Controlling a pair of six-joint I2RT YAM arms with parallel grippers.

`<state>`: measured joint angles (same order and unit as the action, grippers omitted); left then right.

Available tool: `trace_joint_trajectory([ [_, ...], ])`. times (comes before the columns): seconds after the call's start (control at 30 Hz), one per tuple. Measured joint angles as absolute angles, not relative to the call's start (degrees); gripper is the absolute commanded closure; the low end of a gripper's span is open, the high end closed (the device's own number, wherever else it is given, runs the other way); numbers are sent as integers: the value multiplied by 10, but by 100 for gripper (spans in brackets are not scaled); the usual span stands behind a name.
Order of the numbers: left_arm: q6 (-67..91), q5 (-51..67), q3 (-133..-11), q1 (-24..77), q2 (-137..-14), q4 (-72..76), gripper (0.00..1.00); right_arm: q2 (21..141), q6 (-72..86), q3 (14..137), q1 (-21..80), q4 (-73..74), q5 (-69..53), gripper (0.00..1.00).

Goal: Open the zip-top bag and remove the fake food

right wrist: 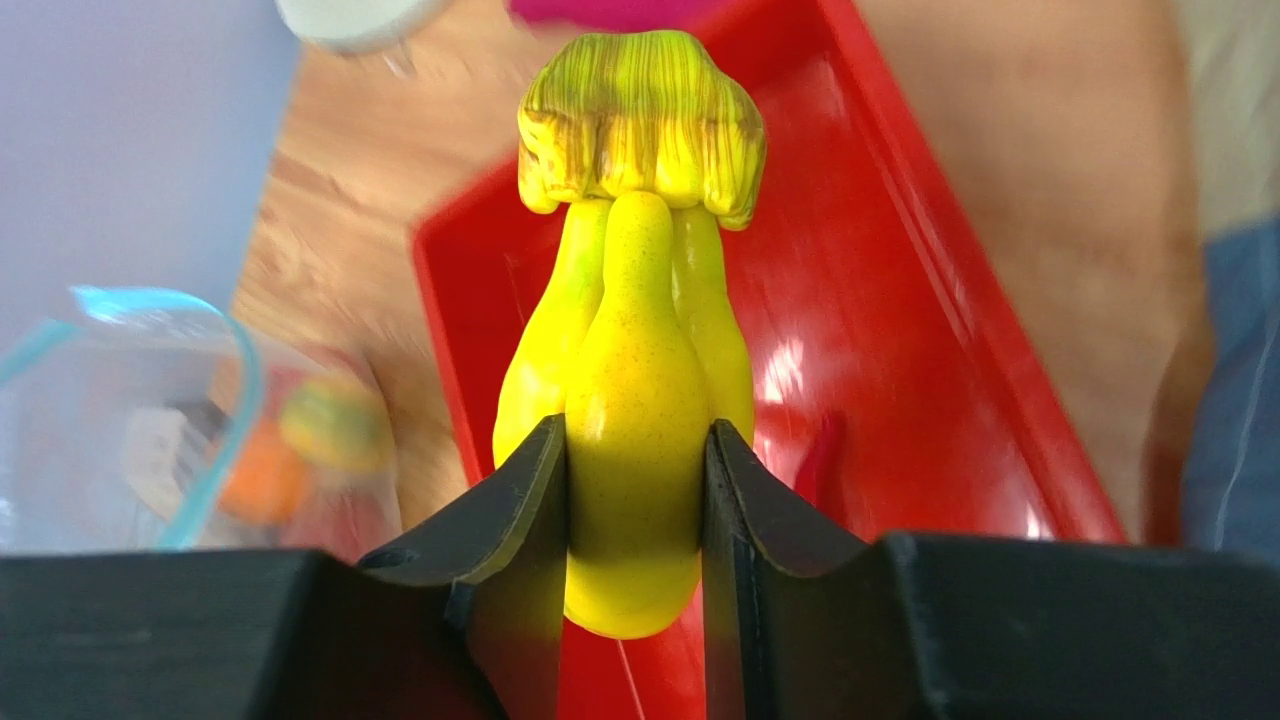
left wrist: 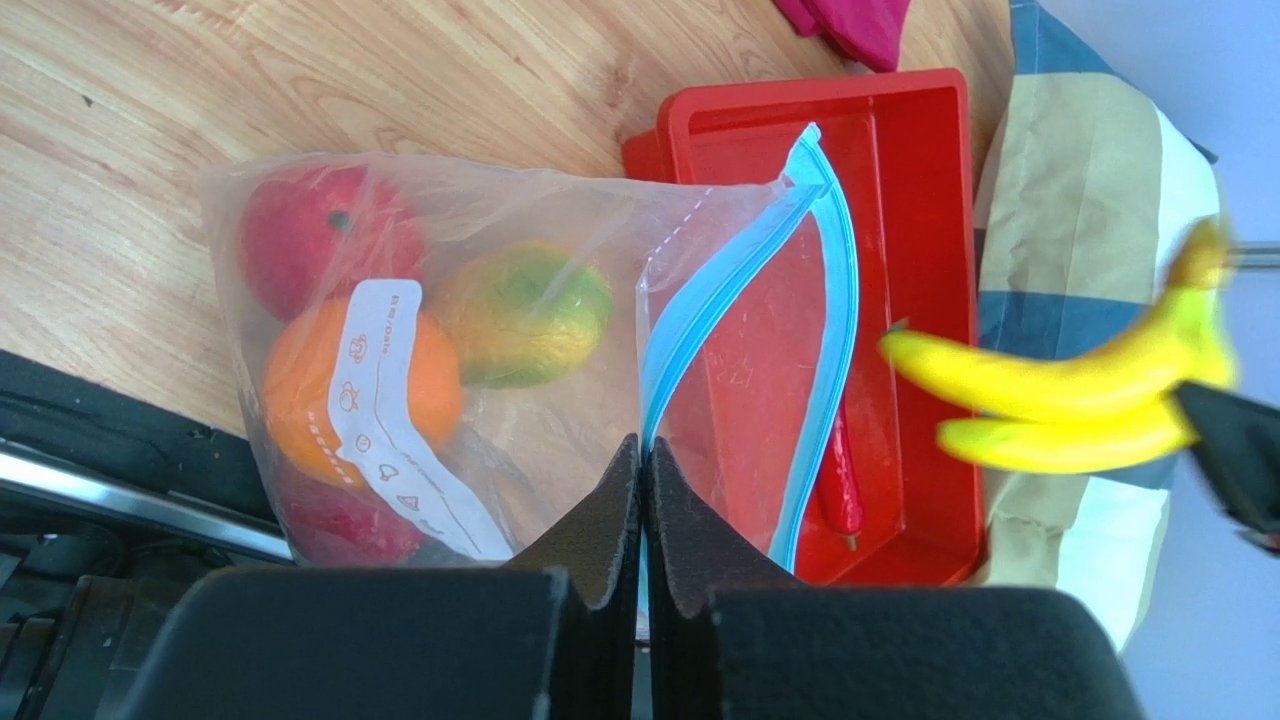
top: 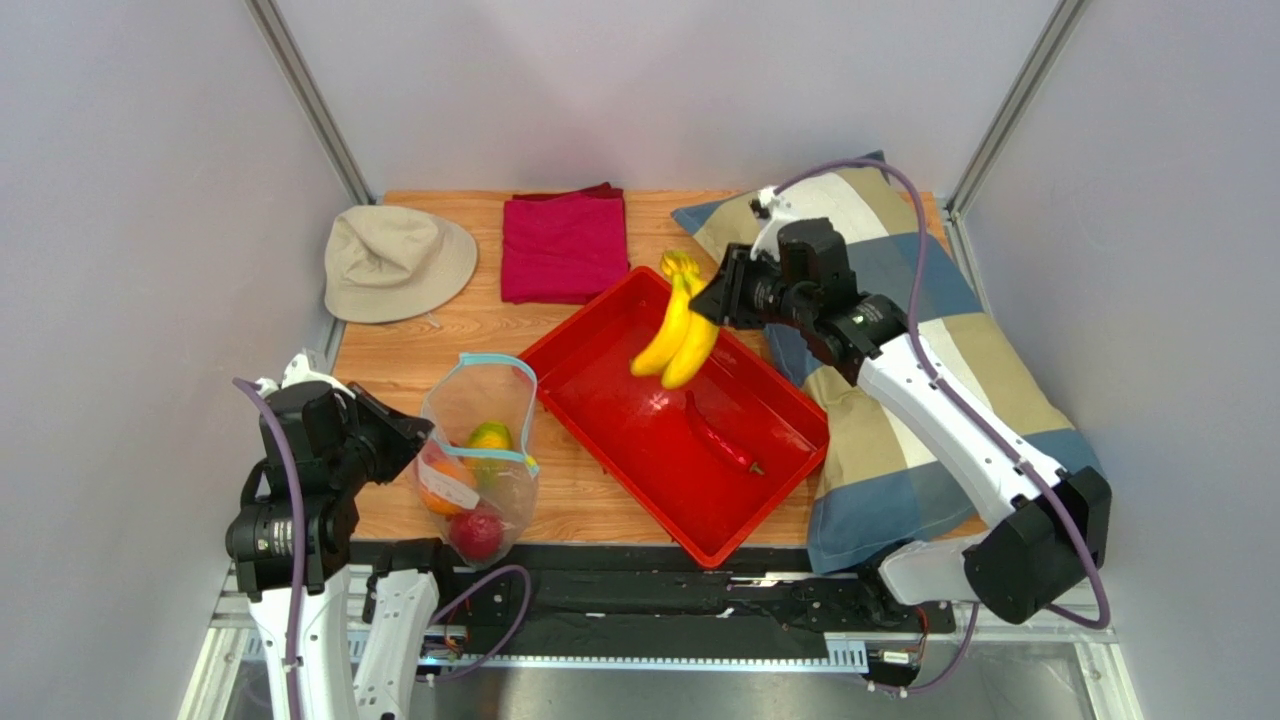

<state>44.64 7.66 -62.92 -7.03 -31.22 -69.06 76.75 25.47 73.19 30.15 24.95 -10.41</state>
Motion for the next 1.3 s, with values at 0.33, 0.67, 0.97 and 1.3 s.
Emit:
trace_joint_trajectory([
  [0.33,446,124,-629,-70,-324,-664,100,896,262,716,293,338,-150,44],
  [0.67,447,169,-609,-70,-326,-651,100,955,200,898,367,443,-63,23],
  [0.97,448,180,-593,-70,-323,-649,100,1004,212,988,591,331,-141,40],
  [1.3,454,181,-569,-70,-324,-641,100,1150,218,992,628,271,-155,36],
])
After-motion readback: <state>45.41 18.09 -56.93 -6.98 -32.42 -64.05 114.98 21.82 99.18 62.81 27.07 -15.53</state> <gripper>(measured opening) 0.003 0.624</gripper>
